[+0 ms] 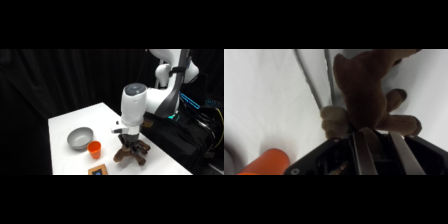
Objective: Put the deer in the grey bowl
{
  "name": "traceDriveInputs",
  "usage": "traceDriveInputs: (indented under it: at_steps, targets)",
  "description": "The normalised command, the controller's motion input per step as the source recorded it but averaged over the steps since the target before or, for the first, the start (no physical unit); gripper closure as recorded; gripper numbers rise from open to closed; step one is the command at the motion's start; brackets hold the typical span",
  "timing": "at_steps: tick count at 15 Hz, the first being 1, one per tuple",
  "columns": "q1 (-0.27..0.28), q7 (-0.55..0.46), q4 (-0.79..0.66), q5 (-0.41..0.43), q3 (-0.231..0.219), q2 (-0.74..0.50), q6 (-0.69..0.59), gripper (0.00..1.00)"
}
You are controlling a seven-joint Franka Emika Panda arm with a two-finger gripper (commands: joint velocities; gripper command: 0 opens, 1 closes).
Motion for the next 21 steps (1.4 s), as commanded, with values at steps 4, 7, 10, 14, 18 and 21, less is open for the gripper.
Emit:
traceDriveInputs:
  at_steps: [4, 7, 10, 14, 18, 21]
  targets:
    - [-0.145, -0.14, 0.14, 0.093, -0.079, -0.34, -0.37, 0.93]
    - [-0.143, -0.13, 0.29, 0.036, -0.103, -0.17, -0.31, 0.93]
    - [-0.131, -0.10, 0.39, -0.003, -0.095, 0.00, -0.21, 0.93]
    - [-0.110, -0.04, 0.45, -0.058, -0.098, 0.23, -0.08, 0.94]
    - [-0.086, 0.03, 0.51, -0.065, -0.092, 0.41, 0.05, 0.94]
    - [-0.048, 0.05, 0.51, -0.025, -0.060, 0.44, 0.10, 0.94]
